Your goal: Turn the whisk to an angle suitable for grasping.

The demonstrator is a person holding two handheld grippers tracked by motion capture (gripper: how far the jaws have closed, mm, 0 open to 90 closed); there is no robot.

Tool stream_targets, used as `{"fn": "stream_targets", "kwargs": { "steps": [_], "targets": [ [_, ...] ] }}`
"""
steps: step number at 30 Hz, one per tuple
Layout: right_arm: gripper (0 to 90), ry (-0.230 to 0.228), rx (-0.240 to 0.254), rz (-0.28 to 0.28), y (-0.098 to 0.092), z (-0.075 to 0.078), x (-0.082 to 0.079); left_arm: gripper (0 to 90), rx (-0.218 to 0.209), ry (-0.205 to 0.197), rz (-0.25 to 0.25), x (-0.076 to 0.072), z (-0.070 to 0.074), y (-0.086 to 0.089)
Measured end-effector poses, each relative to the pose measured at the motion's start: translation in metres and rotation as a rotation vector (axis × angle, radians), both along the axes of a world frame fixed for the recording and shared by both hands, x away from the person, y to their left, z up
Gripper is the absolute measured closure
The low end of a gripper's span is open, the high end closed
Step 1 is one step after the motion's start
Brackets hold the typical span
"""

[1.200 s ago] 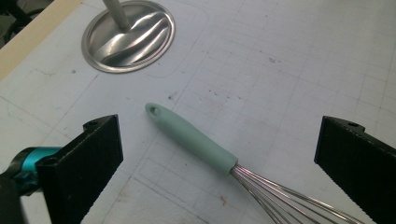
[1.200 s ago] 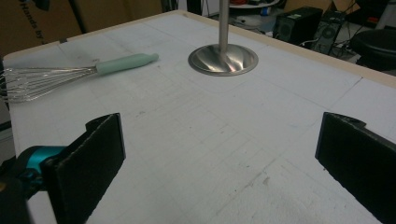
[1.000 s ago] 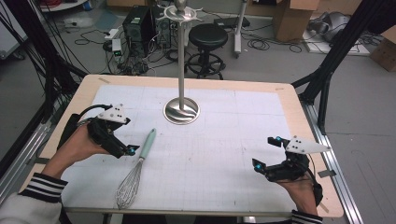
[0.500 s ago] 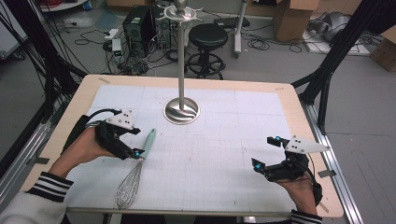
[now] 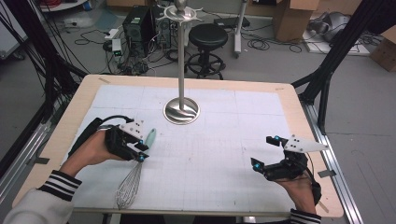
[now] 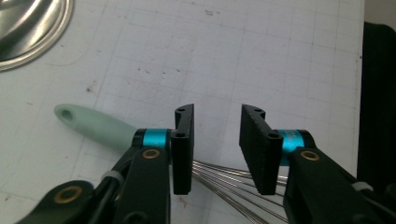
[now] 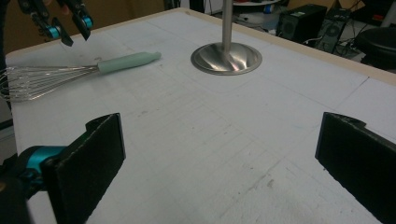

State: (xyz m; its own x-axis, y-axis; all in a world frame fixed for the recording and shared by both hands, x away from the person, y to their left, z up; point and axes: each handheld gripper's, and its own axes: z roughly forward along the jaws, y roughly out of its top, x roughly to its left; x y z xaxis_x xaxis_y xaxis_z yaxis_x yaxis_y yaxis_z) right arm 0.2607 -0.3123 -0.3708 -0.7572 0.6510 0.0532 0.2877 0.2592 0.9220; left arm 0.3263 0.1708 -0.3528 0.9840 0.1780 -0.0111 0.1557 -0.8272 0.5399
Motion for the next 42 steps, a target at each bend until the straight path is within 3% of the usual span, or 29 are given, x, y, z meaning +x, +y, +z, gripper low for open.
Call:
{"fn": "stream_targets", "kwargs": {
  "steps": [2,4,6,14,18,35,42],
  "targets": [
    [0.5,0.002,0.0,0.002,0.0,0.0,0.0,73.7,0.023,0.005,-0.009,0.0,-0.002,-0.003],
    [0.5,0.001,0.0,0.003,0.001,0.0,0.001,85.0,0.033,0.013,-0.014,0.0,-0.005,-0.006],
    [0.5,-0.002,-0.002,0.002,0.001,0.0,0.001,89.0,0.049,0.027,-0.024,0.0,-0.007,-0.007],
    [0.5,0.003,-0.001,0.008,0.003,0.0,0.003,89.8,0.121,0.046,-0.044,0.001,-0.022,-0.018],
    [0.5,0.002,-0.002,0.008,0.003,0.0,0.003,89.8,0.13,0.052,-0.044,0.002,-0.026,-0.021],
    [0.5,0.005,0.001,0.005,0.002,0.0,0.003,89.9,0.286,0.078,-0.057,0.0,-0.045,-0.03],
    [0.5,0.005,0.002,0.007,0.002,0.0,0.003,89.8,0.265,0.094,-0.037,-0.002,-0.048,-0.021]
  ]
}}
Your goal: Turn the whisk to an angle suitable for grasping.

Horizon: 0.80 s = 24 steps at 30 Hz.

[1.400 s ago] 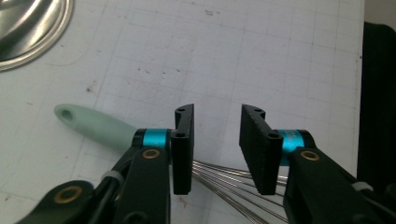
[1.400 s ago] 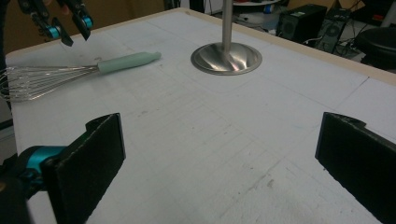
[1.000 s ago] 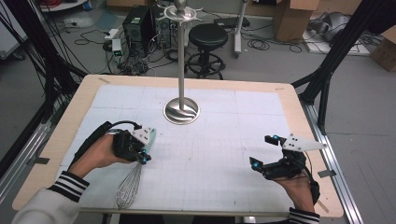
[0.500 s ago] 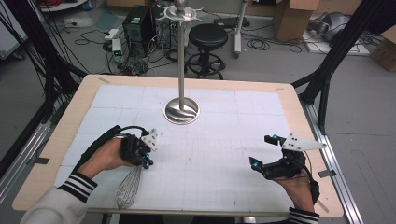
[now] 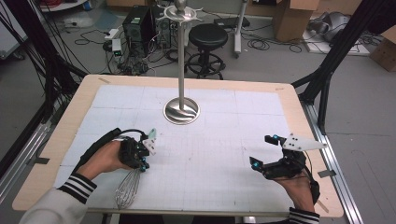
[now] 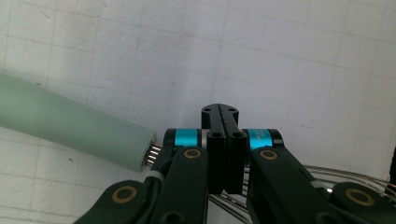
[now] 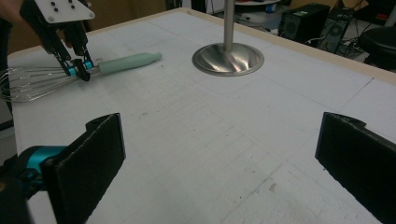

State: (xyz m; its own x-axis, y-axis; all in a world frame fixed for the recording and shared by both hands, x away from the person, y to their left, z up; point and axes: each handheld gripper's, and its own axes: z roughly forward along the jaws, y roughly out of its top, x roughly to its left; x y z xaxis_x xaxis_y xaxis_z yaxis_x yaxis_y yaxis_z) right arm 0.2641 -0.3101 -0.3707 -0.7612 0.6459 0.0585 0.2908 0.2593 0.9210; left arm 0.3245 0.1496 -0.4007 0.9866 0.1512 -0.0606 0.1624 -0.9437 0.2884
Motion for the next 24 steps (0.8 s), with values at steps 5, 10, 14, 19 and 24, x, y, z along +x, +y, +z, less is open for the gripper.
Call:
{"fn": "stream_targets", "kwargs": {
  "steps": [5,10,14,19,24],
  "targets": [
    [0.5,0.0,-0.001,-0.001,0.0,0.0,0.0,89.8,-0.003,-0.004,0.006,-0.001,0.003,0.006],
    [0.5,0.003,-0.001,0.001,0.001,0.0,0.0,89.8,-0.001,-0.003,0.012,-0.001,0.006,0.01],
    [0.5,-0.001,-0.002,0.002,0.0,0.0,0.0,89.8,0.018,-0.011,0.022,-0.001,0.007,0.015],
    [0.5,0.003,0.0,0.001,0.0,0.0,0.0,89.8,0.024,-0.012,0.04,-0.001,0.008,0.023],
    [0.5,0.004,0.0,-0.001,0.0,0.0,0.0,89.8,0.023,-0.025,0.052,-0.001,0.01,0.031]
  ]
}}
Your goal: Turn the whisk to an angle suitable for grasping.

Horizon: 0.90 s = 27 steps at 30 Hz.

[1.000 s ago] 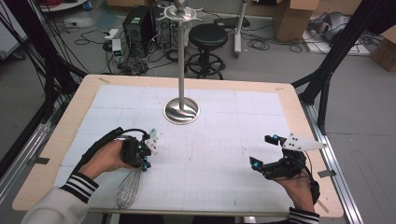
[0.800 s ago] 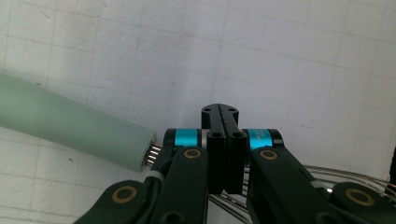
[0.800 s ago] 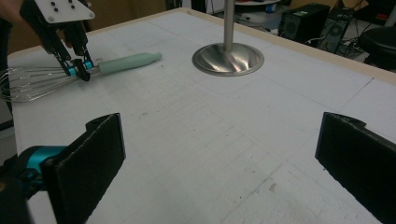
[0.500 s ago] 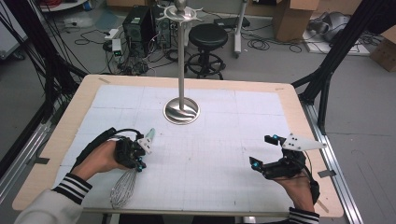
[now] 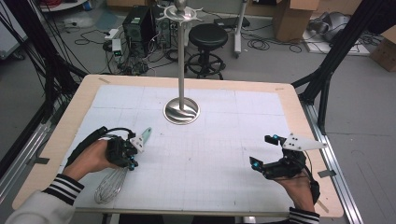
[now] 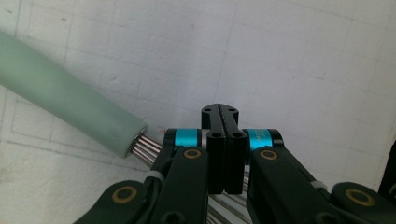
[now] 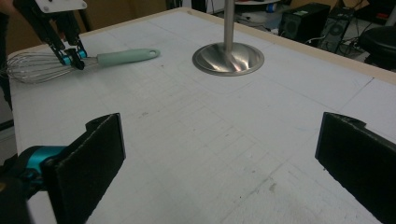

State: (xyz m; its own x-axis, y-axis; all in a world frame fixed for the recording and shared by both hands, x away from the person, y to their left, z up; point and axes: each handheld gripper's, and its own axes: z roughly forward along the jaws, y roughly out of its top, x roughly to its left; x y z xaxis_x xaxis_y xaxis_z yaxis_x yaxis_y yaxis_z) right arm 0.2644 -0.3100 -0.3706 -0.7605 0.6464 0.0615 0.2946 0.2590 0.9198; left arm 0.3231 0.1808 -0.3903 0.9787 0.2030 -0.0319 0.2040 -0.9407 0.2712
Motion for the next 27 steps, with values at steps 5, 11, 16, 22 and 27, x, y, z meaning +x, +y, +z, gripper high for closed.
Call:
{"fn": "stream_targets", "kwargs": {
  "steps": [5,11,16,22,27],
  "targets": [
    [0.5,-0.002,-0.003,0.004,0.001,0.0,0.0,89.8,-0.006,0.0,0.018,0.0,-0.001,0.006],
    [0.5,-0.001,-0.003,0.002,0.001,0.0,0.001,89.8,-0.009,-0.005,0.032,0.0,0.002,0.011],
    [0.5,0.0,-0.003,0.003,0.001,0.0,0.001,89.8,-0.023,-0.009,0.033,0.0,0.004,0.012],
    [0.5,0.001,0.002,0.003,0.0,0.0,0.001,89.8,-0.047,-0.013,0.048,0.0,0.009,0.016],
    [0.5,0.004,0.003,0.004,-0.001,-0.001,0.002,89.7,-0.061,-0.02,0.052,0.002,0.016,0.02]
  ]
}}
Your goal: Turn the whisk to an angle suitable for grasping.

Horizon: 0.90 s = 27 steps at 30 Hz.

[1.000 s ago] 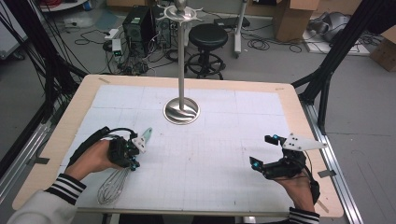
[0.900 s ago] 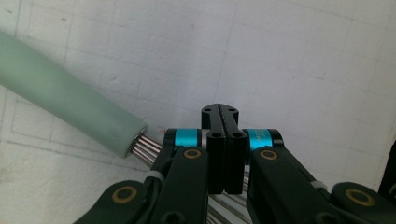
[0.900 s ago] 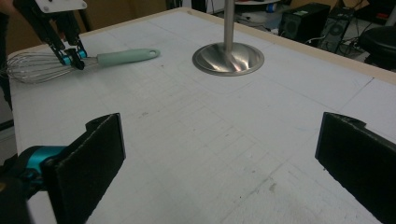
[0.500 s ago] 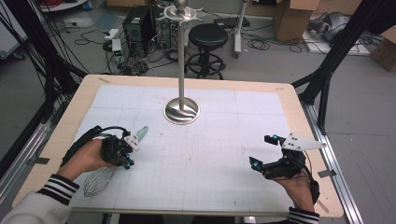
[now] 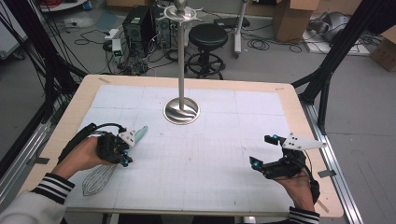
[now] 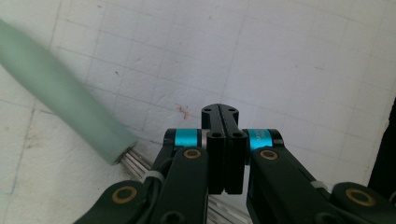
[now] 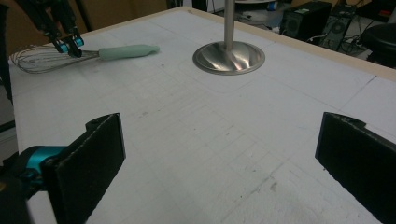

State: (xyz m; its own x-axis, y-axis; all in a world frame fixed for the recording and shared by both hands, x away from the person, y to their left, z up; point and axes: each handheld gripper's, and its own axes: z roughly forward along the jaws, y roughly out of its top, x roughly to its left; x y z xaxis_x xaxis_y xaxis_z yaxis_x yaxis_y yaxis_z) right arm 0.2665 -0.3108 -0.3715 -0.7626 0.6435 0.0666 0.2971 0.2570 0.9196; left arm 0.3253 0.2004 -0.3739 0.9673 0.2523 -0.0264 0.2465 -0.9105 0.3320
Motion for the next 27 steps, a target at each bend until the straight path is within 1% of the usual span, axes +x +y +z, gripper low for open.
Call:
{"fn": "stream_targets", "kwargs": {
  "steps": [3,6,7,9,10,12,13,14,15,16,17,18,19,21,22,23,24,25,26,27],
  "targets": [
    [0.5,0.007,0.0,-0.006,-0.001,0.0,0.0,89.7,-0.018,-0.013,0.007,0.001,0.005,0.004],
    [0.5,0.006,-0.001,-0.01,-0.002,0.0,-0.001,88.8,-0.051,-0.026,0.035,0.002,0.009,0.008],
    [0.5,0.005,-0.001,-0.011,-0.002,0.0,-0.001,87.0,-0.055,-0.034,0.044,0.002,0.011,0.009],
    [0.5,0.005,-0.002,-0.011,-0.002,0.0,-0.001,82.7,-0.076,-0.064,0.064,0.002,0.014,0.012],
    [0.5,0.002,-0.003,-0.01,-0.002,0.0,-0.001,79.9,-0.091,-0.075,0.084,0.001,0.015,0.013],
    [0.5,0.005,-0.005,-0.007,-0.001,0.0,-0.001,74.0,-0.116,-0.1,0.094,0.0,0.018,0.015],
    [0.6,0.003,-0.007,-0.006,-0.001,0.0,-0.001,62.6,-0.128,-0.116,0.099,0.0,0.019,0.016],
    [0.6,0.003,-0.007,-0.006,-0.001,0.0,-0.001,62.6,-0.138,-0.127,0.109,0.0,0.02,0.017],
    [0.5,0.002,-0.006,-0.004,0.0,0.001,-0.001,52.8,-0.149,-0.14,0.131,0.0,0.022,0.018],
    [0.5,0.002,-0.006,-0.004,0.0,0.001,-0.001,52.8,-0.153,-0.145,0.147,0.0,0.023,0.019],
    [0.5,0.002,-0.007,-0.004,0.0,0.001,-0.002,48.2,-0.157,-0.15,0.163,0.0,0.025,0.02],
    [0.5,0.0,-0.005,-0.002,0.0,0.001,-0.002,43.2,-0.165,-0.163,0.17,0.0,0.026,0.021],
    [0.5,-0.003,-0.006,-0.003,-0.001,0.001,-0.002,39.2,-0.177,-0.165,0.185,0.0,0.027,0.022],
    [0.5,-0.005,-0.004,-0.003,-0.001,0.002,-0.002,30.6,-0.193,-0.154,0.199,0.0,0.029,0.024],
    [0.5,-0.002,-0.003,-0.002,-0.001,0.002,-0.002,24.4,-0.204,-0.151,0.21,0.001,0.03,0.024],
    [0.5,0.001,-0.001,-0.004,-0.001,0.002,-0.002,15.0,-0.2,-0.164,0.241,0.002,0.03,0.024],
    [0.6,0.001,-0.002,-0.005,-0.001,0.002,-0.002,2.6,-0.188,-0.181,0.279,0.003,0.032,0.024],
    [0.5,-0.004,-0.004,-0.005,-0.001,0.002,-0.002,1.6,-0.203,-0.186,0.303,0.005,0.035,0.026],
    [0.5,-0.006,-0.003,-0.003,-0.001,0.003,-0.002,1.6,-0.226,-0.181,0.311,0.005,0.035,0.027],
    [0.5,-0.005,-0.002,-0.003,-0.001,0.003,-0.002,1.6,-0.24,-0.166,0.294,0.006,0.037,0.028]
  ]
}}
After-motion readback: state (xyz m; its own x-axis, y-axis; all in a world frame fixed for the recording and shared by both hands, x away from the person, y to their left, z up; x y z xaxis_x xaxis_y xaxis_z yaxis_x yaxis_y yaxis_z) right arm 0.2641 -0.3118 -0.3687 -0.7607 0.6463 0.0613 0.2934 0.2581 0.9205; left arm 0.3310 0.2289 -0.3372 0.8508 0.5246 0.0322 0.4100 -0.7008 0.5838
